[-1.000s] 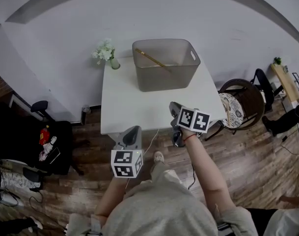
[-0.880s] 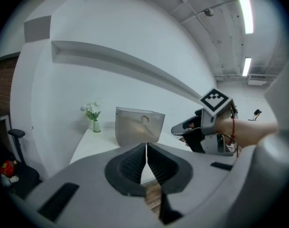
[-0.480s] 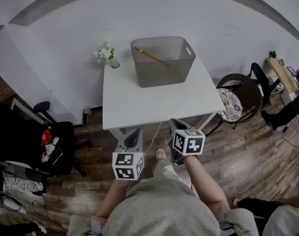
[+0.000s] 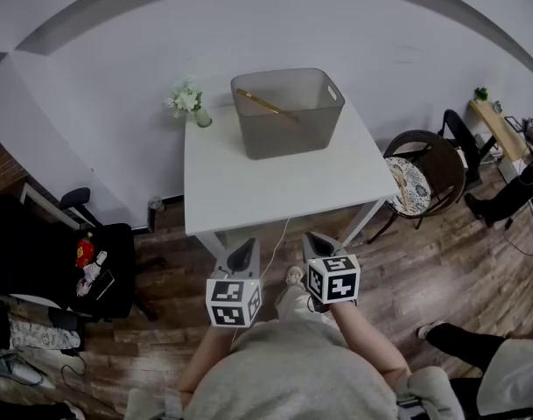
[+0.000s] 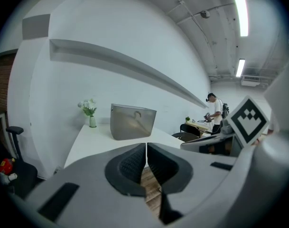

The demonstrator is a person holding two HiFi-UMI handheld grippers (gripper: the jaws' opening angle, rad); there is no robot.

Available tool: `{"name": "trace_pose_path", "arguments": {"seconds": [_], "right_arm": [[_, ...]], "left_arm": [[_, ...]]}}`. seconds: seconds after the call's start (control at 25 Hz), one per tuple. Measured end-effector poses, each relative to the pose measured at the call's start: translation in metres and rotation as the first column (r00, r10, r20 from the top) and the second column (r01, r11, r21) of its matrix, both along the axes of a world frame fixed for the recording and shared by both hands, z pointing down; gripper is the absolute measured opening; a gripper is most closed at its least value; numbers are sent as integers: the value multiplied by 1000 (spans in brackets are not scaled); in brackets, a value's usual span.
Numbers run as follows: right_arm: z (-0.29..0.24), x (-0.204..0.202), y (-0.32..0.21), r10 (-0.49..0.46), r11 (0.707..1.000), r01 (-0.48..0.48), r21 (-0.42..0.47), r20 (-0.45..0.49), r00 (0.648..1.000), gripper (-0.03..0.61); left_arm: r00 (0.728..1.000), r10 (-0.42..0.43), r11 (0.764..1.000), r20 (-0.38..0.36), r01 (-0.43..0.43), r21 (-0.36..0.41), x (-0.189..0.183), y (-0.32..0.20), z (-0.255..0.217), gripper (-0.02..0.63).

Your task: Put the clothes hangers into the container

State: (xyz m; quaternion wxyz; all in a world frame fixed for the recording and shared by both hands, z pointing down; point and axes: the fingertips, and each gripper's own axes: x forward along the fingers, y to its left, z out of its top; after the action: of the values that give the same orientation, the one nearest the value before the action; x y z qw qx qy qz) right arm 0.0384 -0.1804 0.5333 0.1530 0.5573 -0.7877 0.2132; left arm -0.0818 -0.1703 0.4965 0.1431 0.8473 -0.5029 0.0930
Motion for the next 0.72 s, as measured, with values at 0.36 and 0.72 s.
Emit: {"name": "trace_pose_path", "arguments": {"seconds": [0.36,0.72], "right_arm": [[-12,-2,0,-18,999,18,51,4,1000,-5],[-22,0,1,-39,994,42,98,-32,999,-5]], "left_arm": [[1000,4,1000,-3,-4,4,4,-2,-2,12],[1000,10,1000,0,-10,3,11,-5,-1,12]]}}
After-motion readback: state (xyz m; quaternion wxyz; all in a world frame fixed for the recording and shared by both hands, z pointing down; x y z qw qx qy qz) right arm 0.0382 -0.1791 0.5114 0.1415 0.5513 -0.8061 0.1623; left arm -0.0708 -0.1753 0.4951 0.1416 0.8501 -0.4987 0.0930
